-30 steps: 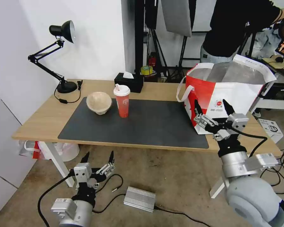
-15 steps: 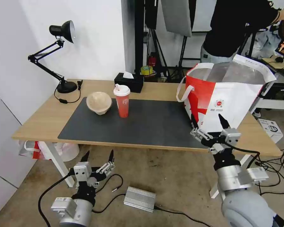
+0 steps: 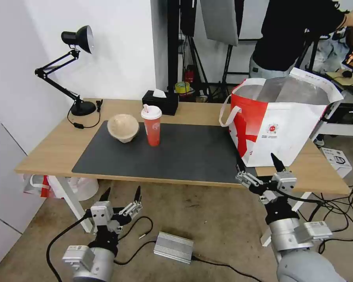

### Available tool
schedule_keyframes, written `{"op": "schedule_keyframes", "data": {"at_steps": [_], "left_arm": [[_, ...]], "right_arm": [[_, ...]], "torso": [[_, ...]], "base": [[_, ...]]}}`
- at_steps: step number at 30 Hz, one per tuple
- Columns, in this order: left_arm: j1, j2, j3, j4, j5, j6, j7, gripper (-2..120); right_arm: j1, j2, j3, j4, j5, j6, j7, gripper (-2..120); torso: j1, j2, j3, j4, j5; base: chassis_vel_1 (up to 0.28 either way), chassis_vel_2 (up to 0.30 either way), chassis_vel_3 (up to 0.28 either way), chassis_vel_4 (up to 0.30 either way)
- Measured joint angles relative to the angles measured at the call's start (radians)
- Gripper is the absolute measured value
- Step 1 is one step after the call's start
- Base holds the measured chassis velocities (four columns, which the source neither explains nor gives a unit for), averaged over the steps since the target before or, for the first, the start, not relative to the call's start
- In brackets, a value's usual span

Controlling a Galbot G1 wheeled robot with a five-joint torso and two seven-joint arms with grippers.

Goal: Pick up the trash from the table and place it into the takeout bag.

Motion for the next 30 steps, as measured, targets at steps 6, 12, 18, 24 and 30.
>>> {"op": "schedule_keyframes", "data": {"at_steps": [6, 12, 18, 24, 30], "left_arm": [[0.0, 0.0, 0.001, 0.001, 0.001, -0.001, 0.0, 100], [0.001, 0.0, 0.0, 0.001, 0.002, -0.002, 0.0, 100], [0.001, 0.0, -0.001, 0.0, 0.002, -0.004, 0.0, 100], [0.0, 0.0, -0.001, 0.001, 0.002, -0.005, 0.0, 100], [0.001, 0.0, -0.003, 0.002, -0.002, -0.007, 0.0, 100]], "right_arm": [[-0.018, 0.019, -0.017, 0.007, -0.016, -0.006, 0.027, 100], [-0.031, 0.047, -0.039, 0.004, -0.031, -0.015, 0.052, 100], [-0.051, 0.052, -0.057, 0.001, -0.063, -0.02, 0.073, 100], [-0.059, 0.065, -0.071, -0.008, -0.091, -0.032, 0.08, 100], [-0.067, 0.069, -0.095, -0.013, -0.112, -0.034, 0.102, 100]], "torso": [[0.0, 0.0, 0.0, 0.0001, 0.0], [0.0, 0.0, 0.0, 0.0001, 0.0], [0.0, 0.0, 0.0, 0.0001, -0.0001], [0.0, 0.0, 0.0, 0.0001, 0.0], [0.0, 0.0, 0.0, 0.0001, 0.0]], "base": [[0.0, 0.0, 0.0, 0.0], [0.0, 0.0, 0.0, 0.0], [0.0, 0.0, 0.0, 0.0], [0.0, 0.0, 0.0, 0.0], [0.0, 0.0, 0.0, 0.0]]}}
